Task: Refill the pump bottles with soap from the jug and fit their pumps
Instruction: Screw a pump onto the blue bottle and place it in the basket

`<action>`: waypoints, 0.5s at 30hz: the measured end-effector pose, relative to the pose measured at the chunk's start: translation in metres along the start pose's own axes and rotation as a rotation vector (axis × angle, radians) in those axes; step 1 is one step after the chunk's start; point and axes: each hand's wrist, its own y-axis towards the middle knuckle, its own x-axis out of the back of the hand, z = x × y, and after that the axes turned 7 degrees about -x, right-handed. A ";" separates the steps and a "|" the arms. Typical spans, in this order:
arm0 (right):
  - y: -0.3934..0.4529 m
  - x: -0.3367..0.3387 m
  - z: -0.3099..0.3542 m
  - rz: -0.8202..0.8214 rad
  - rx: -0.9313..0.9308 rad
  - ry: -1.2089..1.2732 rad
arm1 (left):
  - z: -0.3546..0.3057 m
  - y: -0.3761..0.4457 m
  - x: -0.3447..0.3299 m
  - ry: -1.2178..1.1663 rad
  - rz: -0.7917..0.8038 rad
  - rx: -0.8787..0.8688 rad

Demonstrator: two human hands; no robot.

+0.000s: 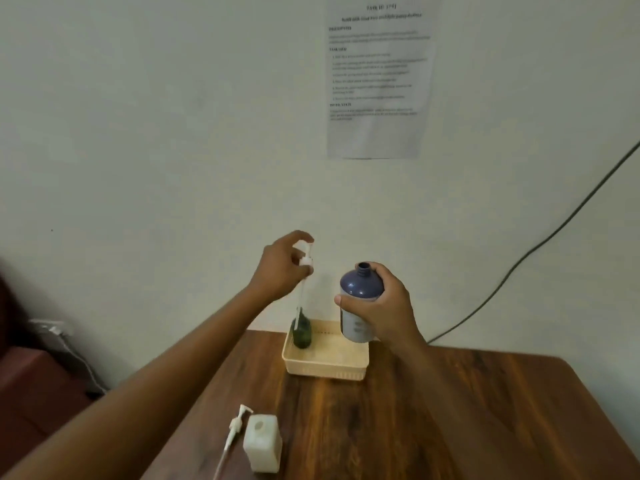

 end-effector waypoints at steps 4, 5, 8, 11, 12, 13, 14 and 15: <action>0.013 -0.005 0.051 -0.011 0.066 -0.013 | -0.057 0.022 0.075 -0.062 -0.089 -0.082; 0.015 -0.006 0.062 -0.017 0.076 -0.009 | -0.072 0.026 0.091 -0.082 -0.099 -0.101; 0.016 -0.007 0.085 -0.022 0.102 -0.002 | -0.111 0.035 0.132 -0.129 -0.124 -0.161; 0.012 -0.008 0.096 -0.014 0.126 -0.010 | -0.143 0.039 0.157 -0.145 -0.128 -0.234; 0.010 -0.009 0.098 -0.008 0.131 -0.012 | -0.151 0.040 0.162 -0.152 -0.125 -0.252; 0.009 -0.010 0.099 -0.004 0.132 -0.015 | -0.157 0.040 0.167 -0.162 -0.121 -0.266; 0.007 -0.011 0.099 0.000 0.129 -0.019 | -0.163 0.041 0.169 -0.172 -0.116 -0.275; 0.006 -0.012 0.100 0.002 0.125 -0.021 | -0.167 0.041 0.171 -0.179 -0.116 -0.281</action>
